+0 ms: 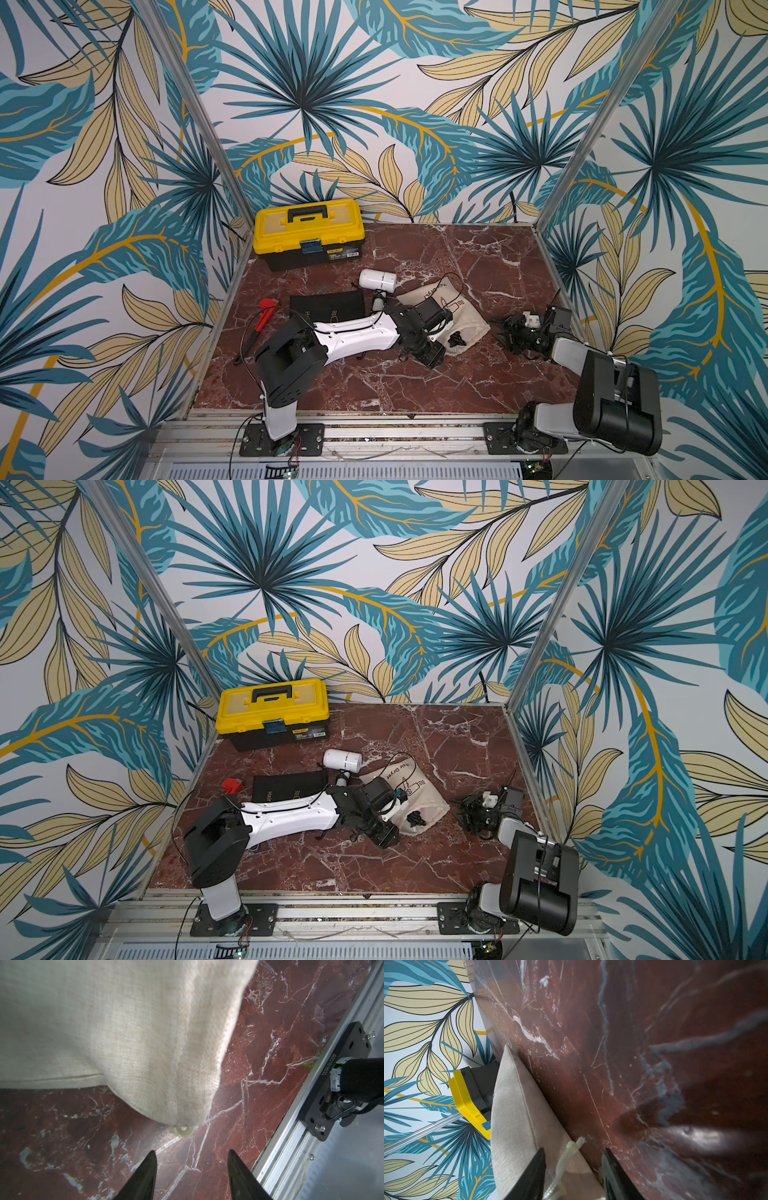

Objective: Pack away hair dryers
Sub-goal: Pull the drawstrings on both sides of the drawstring bag.

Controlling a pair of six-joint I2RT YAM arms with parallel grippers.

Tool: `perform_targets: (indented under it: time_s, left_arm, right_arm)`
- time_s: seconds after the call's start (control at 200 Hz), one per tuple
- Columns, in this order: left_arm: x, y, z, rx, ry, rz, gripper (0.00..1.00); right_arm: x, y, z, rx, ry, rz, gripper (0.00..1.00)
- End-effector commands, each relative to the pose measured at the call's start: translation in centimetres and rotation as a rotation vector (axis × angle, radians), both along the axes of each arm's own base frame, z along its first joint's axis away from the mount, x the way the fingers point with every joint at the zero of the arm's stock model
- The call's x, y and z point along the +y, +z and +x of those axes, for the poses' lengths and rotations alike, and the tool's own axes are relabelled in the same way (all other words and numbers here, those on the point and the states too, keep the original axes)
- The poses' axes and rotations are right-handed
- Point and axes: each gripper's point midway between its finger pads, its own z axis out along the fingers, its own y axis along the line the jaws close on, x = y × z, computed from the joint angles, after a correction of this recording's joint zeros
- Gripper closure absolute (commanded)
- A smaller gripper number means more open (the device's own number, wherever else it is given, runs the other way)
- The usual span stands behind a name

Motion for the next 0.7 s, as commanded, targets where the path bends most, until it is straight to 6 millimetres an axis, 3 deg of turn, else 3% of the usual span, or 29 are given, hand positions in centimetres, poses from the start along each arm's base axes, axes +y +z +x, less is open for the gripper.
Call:
perform_targets:
  time_s: [0.0,0.22,0.355,0.516,0.696]
  left_arm:
    - [0.3,-0.9,0.3,-0.04,-0.043,0.003,0.49]
    - [-0.3,-1.6,0.0,-0.019,-0.099,-0.012,0.59]
    - [-0.3,-2.3,0.1,-0.018,-0.096,-0.009,0.6]
    - [-0.4,-2.6,0.8,-0.007,-0.076,-0.047,0.69]
    - [-0.3,-2.4,1.4,-0.031,-0.074,-0.062,0.69]
  right_arm:
    - [0.2,-0.4,-0.4,0.0,0.009,0.007,0.55]
    - [0.1,-0.1,-0.2,0.0,0.006,0.001,0.55]
    - [0.0,0.1,-0.2,0.001,0.008,-0.015,0.55]
    - [0.0,-0.1,-0.4,0.014,0.014,-0.016,0.55]
    - [0.2,-0.7,-0.8,0.024,0.014,-0.006,0.55]
